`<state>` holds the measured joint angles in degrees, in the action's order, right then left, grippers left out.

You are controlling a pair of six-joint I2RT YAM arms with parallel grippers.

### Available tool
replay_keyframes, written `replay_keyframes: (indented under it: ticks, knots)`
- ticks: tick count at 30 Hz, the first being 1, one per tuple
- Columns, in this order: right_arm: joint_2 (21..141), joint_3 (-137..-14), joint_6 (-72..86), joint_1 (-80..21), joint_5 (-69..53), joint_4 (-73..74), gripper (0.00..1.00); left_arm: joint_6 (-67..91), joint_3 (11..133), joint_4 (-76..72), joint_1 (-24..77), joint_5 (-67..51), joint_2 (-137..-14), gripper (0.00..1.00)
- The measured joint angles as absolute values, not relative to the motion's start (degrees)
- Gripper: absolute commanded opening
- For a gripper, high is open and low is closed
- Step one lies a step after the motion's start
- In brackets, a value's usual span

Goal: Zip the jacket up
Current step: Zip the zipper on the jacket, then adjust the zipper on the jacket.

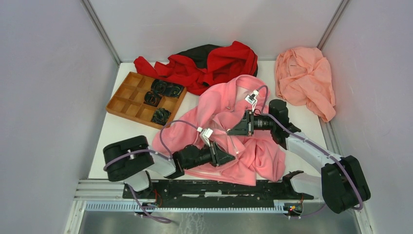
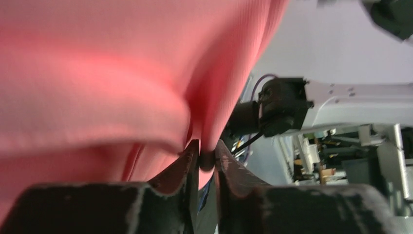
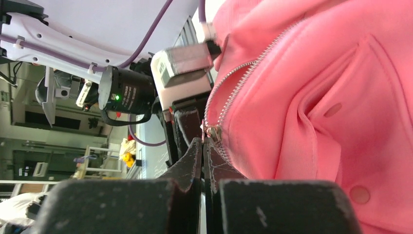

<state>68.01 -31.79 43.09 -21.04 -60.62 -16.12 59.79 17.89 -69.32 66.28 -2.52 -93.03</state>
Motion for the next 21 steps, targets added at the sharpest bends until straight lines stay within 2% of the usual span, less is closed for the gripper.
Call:
replay_keyframes:
  ticks: [2, 3, 5, 12, 18, 21]
  knots:
    - [68.01, -31.79, 43.42, -21.1, -60.49, -18.59, 0.0, 59.05, 16.29, -65.73, 67.09, -1.52, -89.67, 0.38]
    - [67.99, -31.79, 43.44, -21.06, -60.49, -19.73, 0.0, 58.63, 15.38, -63.53, 67.57, -1.28, -87.81, 0.46]
    - [67.96, -31.79, 43.38, -21.02, -60.51, -21.37, 0.0, 57.65, 13.76, -58.5, 68.27, -0.03, -83.55, 0.52]
    - [66.87, -31.57, 41.17, -20.99, -60.6, -22.35, 0.0, 51.7, 12.12, -37.95, 68.38, 5.61, -59.81, 0.6]
    - [64.95, -29.39, 39.07, -20.99, -60.62, -22.65, 0.0, 44.49, 11.9, -23.33, 68.38, 10.87, -36.12, 0.88]
    - [64.38, -28.29, 38.11, -20.99, -60.62, -22.63, 0.01, 41.17, 11.88, -18.17, 68.38, 14.06, -26.26, 0.98]
